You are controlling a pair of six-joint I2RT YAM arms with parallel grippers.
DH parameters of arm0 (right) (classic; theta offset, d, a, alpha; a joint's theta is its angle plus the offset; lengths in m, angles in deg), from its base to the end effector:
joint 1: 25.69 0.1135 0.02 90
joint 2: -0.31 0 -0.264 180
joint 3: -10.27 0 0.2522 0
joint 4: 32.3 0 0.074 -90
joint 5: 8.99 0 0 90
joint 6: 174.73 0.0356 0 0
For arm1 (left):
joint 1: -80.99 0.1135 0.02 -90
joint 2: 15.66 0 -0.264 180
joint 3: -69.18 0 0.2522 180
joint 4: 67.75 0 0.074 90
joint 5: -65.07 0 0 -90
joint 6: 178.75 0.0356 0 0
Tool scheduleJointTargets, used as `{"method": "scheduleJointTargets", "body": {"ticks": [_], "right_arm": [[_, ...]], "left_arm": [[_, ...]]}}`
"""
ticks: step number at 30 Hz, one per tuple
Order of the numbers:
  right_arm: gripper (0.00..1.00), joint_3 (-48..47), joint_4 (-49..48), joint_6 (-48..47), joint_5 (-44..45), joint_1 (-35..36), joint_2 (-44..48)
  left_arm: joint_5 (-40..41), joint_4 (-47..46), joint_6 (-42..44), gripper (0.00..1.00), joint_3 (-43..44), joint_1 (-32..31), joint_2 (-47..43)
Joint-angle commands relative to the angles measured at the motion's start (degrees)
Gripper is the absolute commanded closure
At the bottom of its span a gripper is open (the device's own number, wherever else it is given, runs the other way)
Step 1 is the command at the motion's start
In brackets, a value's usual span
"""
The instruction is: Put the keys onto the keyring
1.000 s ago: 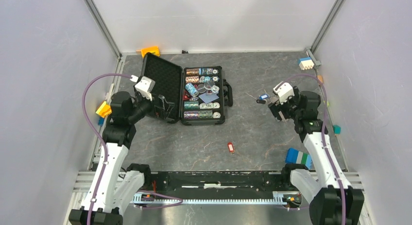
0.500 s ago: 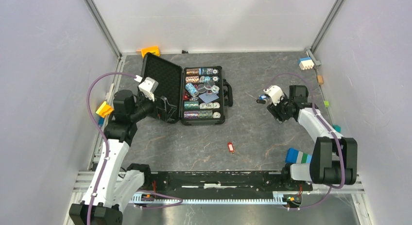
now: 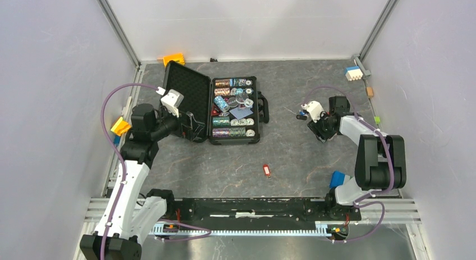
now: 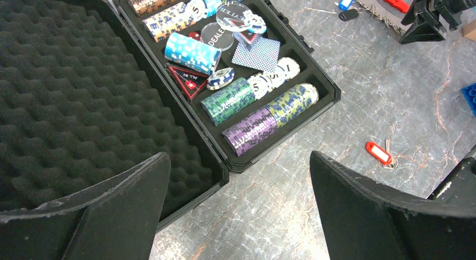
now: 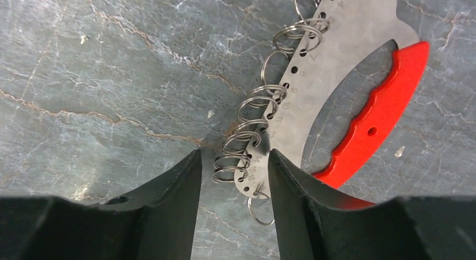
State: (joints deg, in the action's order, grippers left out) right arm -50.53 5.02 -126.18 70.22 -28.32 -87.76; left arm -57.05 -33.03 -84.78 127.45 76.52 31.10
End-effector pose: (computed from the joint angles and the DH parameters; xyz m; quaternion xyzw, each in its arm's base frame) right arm 0.2820 -0.0063 0.1634 -0.3423 0.9091 0.0029 0.2374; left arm 0.1800 -0.0331 0.3151 0.2109 0.7889 -0.2333 0.5279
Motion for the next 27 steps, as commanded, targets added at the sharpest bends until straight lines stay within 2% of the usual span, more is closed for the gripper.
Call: {"method": "scheduleJointTargets", "body": {"ticks": [1, 14, 20, 27], "right_arm": [[0.50, -2.5, -1.5, -0.8, 1.7, 0.0, -2.3], [0.90, -4.4, 2.6, -2.0, 1.8, 0.0, 0.4], [1.00, -5.9, 5.7, -2.1, -1.3, 0.0, 2.1], [1.00, -6.3, 9.3, -3.0, -7.6, 0.0, 4.5]], "left_arm": [[-1.8, -1.0, 2.0, 0.00, 1.1, 0.3, -0.5], [-2.3, -1.0, 2.2, 0.00, 1.1, 0.3, -1.2], [-2.7, -1.0, 2.0, 0.00, 1.1, 0.3, -1.5], [-3.0, -1.5, 1.6, 0.00, 1.0, 0.3, -1.4]]}}
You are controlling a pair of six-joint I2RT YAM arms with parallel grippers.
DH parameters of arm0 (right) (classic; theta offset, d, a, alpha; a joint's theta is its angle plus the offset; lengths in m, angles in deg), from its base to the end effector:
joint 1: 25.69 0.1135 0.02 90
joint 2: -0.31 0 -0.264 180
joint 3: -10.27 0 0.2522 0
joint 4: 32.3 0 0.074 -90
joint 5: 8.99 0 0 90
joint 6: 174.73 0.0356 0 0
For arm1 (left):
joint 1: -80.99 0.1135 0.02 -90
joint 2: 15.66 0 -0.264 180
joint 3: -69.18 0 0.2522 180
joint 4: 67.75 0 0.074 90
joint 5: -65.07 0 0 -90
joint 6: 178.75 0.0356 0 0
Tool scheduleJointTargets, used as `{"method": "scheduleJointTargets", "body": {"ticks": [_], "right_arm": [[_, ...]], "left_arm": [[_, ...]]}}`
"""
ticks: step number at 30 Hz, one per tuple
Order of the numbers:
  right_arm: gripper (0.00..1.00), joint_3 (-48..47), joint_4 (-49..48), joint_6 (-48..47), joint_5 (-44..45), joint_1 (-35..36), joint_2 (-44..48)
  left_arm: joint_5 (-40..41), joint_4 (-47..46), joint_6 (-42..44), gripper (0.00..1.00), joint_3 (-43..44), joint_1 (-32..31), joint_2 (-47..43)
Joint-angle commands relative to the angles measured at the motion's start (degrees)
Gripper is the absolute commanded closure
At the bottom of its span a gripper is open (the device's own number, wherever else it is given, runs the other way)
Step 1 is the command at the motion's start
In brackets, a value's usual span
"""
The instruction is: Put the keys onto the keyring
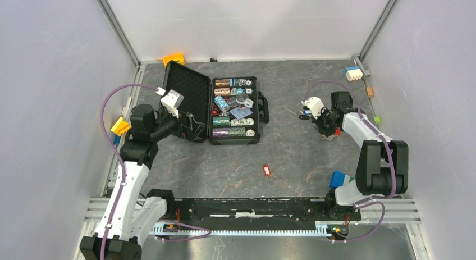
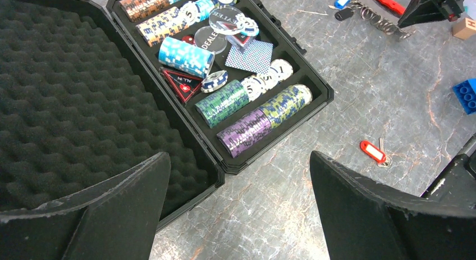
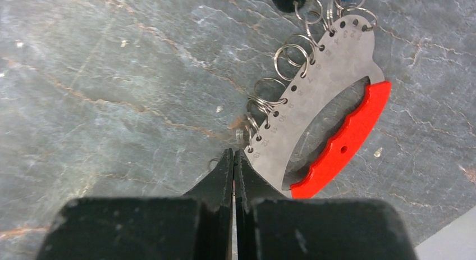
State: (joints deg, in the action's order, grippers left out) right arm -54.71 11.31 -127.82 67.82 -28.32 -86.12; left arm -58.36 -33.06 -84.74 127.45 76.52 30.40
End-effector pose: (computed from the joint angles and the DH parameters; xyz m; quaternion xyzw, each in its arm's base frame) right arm 0.2842 -0.0049 0.1862 -0.3587 0.9015 0.0200 0.2412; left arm 0.1771 -0.0335 0.3173 0.2183 0.7822 -0.2412 0.5313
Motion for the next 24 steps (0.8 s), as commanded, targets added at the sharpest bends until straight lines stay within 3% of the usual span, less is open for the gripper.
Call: {"method": "scheduleJointTargets", "body": {"ticks": [1, 11, 16, 24], "right_arm": [[1.00, -2.1, 3.3, -1.5, -6.1, 0.0, 3.5], [1.00, -3.0, 9.9, -5.5, -20.0, 0.1, 7.8], [1.00, -3.2, 11.7, -7.0, -27.7, 1.7, 9.4], [1.00, -0.5, 3.8, -2.6, -37.2, 7.2, 16.2]], "left_arm": [[-1.8, -1.7, 1.4, 0.00, 1.0, 0.3, -0.7], [-6.0, -1.9, 2.9, 0.01, 3.4, 0.1, 1.8], [-11.5, -2.2, 4.6, 0.10, 5.7, -0.9, 5.2], [-10.8, -2.6, 5.4, 0.21, 11.4, -10.2, 13.5]]}}
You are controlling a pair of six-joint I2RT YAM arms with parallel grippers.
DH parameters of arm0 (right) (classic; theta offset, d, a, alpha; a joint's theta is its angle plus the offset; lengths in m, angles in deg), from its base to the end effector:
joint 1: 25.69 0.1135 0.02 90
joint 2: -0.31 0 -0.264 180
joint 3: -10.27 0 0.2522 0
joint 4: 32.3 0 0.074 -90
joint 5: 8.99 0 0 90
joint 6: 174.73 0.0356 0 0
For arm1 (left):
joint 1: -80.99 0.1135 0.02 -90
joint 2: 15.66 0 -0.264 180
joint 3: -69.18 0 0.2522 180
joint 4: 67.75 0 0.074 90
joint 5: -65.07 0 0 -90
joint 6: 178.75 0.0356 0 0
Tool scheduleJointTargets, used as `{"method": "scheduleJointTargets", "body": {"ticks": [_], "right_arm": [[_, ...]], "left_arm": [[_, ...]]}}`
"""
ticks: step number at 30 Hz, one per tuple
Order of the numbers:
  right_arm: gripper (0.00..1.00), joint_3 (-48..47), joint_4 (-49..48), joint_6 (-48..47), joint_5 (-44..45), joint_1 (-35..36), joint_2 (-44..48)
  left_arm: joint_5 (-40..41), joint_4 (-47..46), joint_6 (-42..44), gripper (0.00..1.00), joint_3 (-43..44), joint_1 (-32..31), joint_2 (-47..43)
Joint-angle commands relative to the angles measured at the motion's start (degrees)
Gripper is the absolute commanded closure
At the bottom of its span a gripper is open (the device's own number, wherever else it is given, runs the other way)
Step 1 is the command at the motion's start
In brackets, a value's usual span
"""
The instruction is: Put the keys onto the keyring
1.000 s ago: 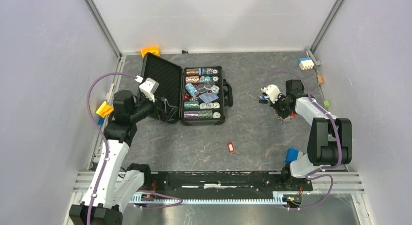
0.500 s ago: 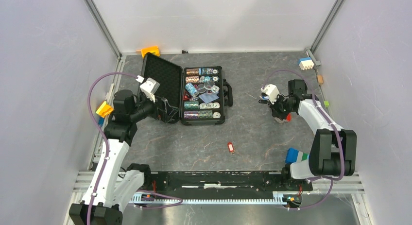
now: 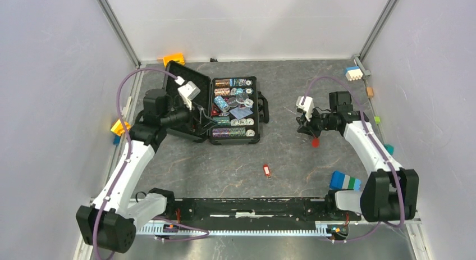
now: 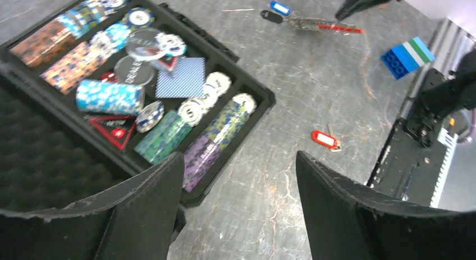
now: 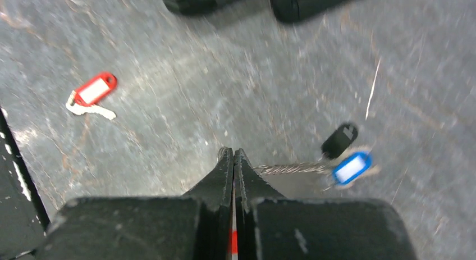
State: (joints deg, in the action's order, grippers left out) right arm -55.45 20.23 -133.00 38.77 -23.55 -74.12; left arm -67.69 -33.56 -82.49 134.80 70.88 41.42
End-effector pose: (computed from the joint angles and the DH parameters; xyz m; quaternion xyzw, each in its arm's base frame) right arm 0.2456 0.0331 0.2416 -0.4658 0.7795 0.2304 0.3499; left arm 0.2086 -0.0617 0.3292 0.3044 0.7525 -0.3250 0.4852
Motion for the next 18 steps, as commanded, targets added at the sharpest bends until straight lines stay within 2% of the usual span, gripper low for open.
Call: {"method": "scheduleJointTargets", "body": {"ticks": [1, 10, 18], "right_arm": [[1.00, 0.4, -6.2, 3.5, -9.5, 3.0, 4.7], [1.00, 2.1, -15.0, 9.7, -18.9, 8.8, 7.1], [1.00, 7.6, -24.6, 16.3, -22.7, 10.9, 10.3]], "left_arm": [[-0.7, -2.1, 3.7, 0.22, 4.8, -6.1, 3.6], [-0.4, -2.1, 5.8, 0.27, 12.8, -19.2, 14.4], [0.4, -6.8, 3.9, 0.30, 13.5, -23.4, 19.2]]}}
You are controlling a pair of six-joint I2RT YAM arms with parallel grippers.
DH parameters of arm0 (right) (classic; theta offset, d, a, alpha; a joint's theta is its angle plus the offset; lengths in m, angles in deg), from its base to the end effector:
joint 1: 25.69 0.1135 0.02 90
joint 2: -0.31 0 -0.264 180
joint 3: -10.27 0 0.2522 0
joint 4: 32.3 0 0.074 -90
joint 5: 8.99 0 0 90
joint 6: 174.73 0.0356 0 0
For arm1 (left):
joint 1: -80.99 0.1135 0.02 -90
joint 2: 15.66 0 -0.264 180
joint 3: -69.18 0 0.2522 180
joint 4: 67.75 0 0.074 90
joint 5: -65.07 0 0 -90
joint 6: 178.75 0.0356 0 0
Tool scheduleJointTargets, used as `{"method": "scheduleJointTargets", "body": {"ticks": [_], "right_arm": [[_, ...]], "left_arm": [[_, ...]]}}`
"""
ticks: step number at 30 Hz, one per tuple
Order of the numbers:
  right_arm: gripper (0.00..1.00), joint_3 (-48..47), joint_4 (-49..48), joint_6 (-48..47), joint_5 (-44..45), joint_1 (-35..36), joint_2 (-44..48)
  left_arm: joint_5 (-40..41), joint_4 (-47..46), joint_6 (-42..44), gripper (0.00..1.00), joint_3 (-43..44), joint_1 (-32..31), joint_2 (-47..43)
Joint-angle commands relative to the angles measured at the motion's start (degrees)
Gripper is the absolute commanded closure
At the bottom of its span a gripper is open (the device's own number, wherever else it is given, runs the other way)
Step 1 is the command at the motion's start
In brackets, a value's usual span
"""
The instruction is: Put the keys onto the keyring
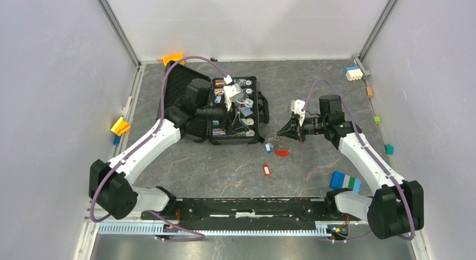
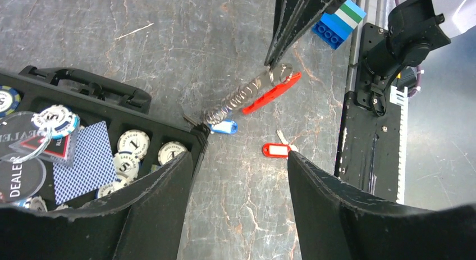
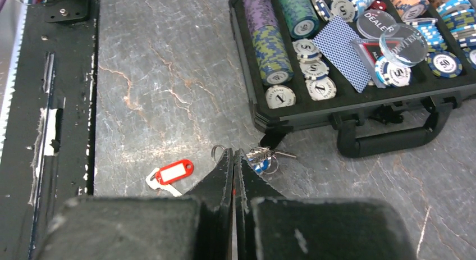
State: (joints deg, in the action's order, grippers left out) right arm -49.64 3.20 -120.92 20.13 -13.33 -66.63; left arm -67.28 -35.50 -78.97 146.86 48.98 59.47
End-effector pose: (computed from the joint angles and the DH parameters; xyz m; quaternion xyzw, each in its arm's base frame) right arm 0.2221 0.0805 0.2638 -0.5104 0.6356 0.3821 0.4353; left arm 0.2343 -0.1748 0.3302 0.4571 0.6886 -0.3968 0.3994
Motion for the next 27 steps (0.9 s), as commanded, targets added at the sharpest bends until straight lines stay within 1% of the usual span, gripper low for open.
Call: {"method": "scheduleJointTargets", "body": {"ticks": [1, 2, 4, 8, 13, 17, 21, 22, 27], "right_arm": [[1.00, 2.1, -7.8, 4.2, -3.6, 0.8, 3.1], [1.00, 2.2, -7.3, 3.3, -3.3, 0.8, 3.3], [1.00, 0.8, -2.0, -2.0, -1.1, 0.8, 2.9], [1.00, -4.0, 11.6, -14.1, 7.1, 0.8, 0.8], [1.00, -5.3, 21.6, -24.1, 15.9, 0.8, 0.4], [1.00, -5.2, 24.3, -27.6, 21.5, 0.7, 0.4], [1.00, -3.9, 22.7, -27.1, 27.7, 0.1, -0.4], [1.00, -3.6, 22.4, -26.9, 28.3, -0.3, -0.8], [0.93, -2.1, 21.6, -26.2, 29.4, -3.3, -3.2]], "left_arm": [[0.0, -5.4, 0.3, 0.31, 1.3, -2.1, 1.7], [-0.1, -5.7, 0.4, 0.31, 1.1, -2.5, 2.2], [-0.1, -6.2, 0.8, 0.31, 0.7, -3.5, 2.9], [0.5, -6.2, 2.7, 0.31, -0.4, -4.9, 3.6], [1.1, -5.3, 7.9, 0.30, -2.2, -6.5, 3.9], [0.9, -5.3, 12.9, 0.27, -2.4, -8.3, 5.2], [1.5, -3.8, 15.1, 0.27, -1.8, -9.1, 6.3], [1.6, -3.2, 15.5, 0.27, -1.7, -9.1, 6.3], [2.6, -1.2, 17.5, 0.25, -3.7, -9.1, 4.4]]}}
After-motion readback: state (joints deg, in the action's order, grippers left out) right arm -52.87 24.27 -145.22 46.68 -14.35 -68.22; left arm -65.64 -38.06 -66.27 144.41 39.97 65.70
